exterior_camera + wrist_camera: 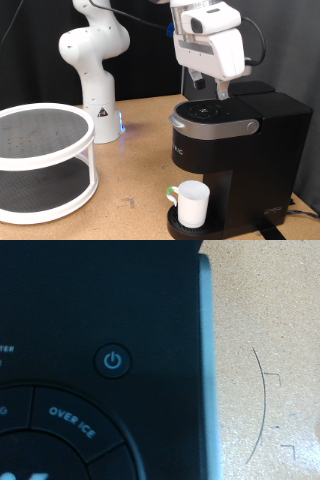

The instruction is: Make a cup of coffee with the keurig machine

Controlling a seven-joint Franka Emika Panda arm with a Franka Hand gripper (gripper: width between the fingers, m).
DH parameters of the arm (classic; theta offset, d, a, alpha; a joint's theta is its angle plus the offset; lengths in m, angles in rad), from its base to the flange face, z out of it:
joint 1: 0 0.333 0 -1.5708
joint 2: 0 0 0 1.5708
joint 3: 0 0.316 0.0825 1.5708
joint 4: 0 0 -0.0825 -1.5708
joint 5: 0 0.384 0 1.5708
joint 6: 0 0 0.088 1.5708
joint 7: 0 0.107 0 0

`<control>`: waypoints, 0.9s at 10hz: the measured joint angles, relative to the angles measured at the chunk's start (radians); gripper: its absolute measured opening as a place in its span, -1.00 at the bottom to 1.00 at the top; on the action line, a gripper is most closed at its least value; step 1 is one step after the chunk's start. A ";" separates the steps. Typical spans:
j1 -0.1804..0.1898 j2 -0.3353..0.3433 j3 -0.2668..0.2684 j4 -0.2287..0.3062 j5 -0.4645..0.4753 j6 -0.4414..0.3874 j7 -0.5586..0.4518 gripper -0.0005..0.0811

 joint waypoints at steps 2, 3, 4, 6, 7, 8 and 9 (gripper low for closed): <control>0.001 -0.001 0.005 -0.030 0.001 0.018 -0.019 0.47; 0.001 -0.002 0.008 -0.044 0.001 0.029 -0.024 0.10; 0.001 -0.003 0.009 -0.059 0.001 0.039 -0.029 0.10; 0.001 -0.004 0.011 -0.087 0.001 0.065 -0.035 -0.65; 0.001 -0.004 0.011 -0.097 0.001 0.074 -0.036 -0.65; 0.001 -0.004 0.011 -0.105 0.001 0.078 -0.036 -0.93; 0.001 -0.004 0.011 -0.112 0.001 0.080 -0.036 -0.93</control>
